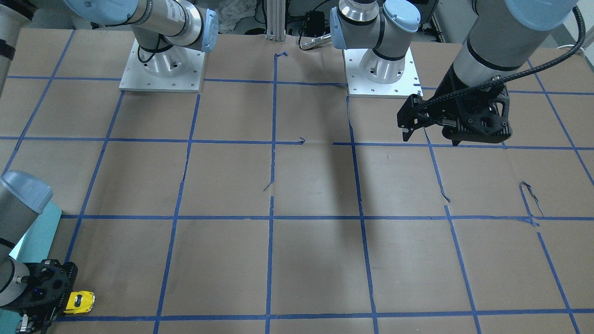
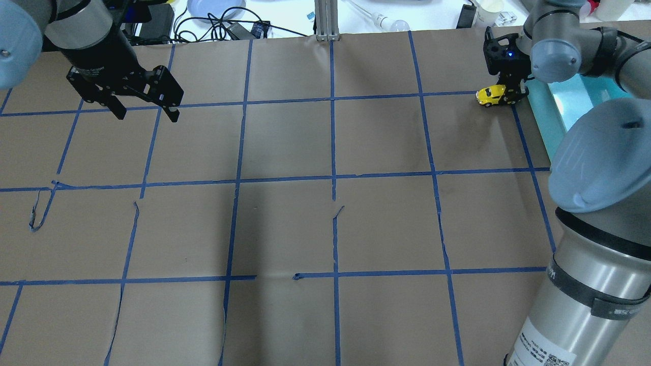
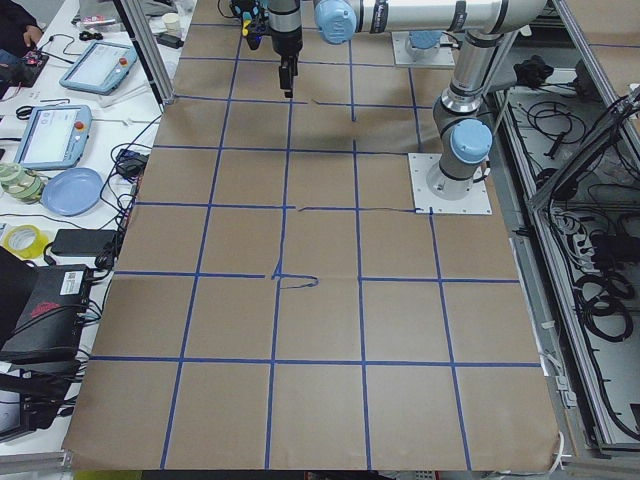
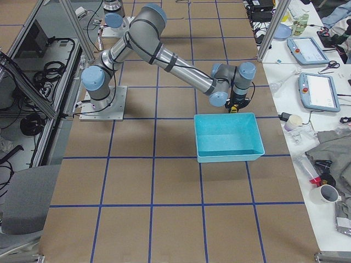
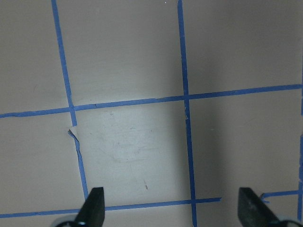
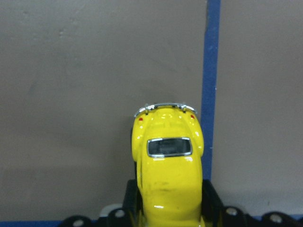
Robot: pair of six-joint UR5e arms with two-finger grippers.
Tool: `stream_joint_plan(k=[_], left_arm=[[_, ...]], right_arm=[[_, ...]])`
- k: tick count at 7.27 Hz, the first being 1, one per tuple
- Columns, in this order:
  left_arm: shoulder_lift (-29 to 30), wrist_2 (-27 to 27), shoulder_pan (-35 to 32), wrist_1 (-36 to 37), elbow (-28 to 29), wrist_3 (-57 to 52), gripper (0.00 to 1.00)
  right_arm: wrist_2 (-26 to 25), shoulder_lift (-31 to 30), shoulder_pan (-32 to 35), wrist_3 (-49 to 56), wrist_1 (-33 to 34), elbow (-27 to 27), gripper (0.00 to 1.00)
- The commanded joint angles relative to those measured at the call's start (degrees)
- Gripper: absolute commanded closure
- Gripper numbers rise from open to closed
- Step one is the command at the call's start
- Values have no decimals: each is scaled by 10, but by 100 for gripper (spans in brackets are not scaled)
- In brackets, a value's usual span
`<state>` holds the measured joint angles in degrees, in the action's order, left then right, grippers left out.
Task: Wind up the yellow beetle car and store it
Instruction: 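Grasp the yellow car with the right gripper and lift it, then lower the car into the blue tray and open the right gripper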
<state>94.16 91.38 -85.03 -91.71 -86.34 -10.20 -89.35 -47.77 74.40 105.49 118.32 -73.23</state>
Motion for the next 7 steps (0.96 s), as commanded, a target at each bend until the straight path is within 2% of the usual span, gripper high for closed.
stream_joint_plan(k=[1,2,3,5,7], left_arm=[[-2,1,0,0,-3,0,0],[-2,0,0,2,-4,0,0],[-2,0,0,2,-4,0,0],[-2,1,0,2,-4,0,0],[-2,0,0,2,-5,0,0]], right_arm=[[22,-70,0,-10,-98,6,100],[21,-106,-1,-3,-142,14,100],[2,-118,-16,12,-154,31,100],[0,-106,-106,101,-150,49,100],[10,-77,-184,151,-138,38,100]])
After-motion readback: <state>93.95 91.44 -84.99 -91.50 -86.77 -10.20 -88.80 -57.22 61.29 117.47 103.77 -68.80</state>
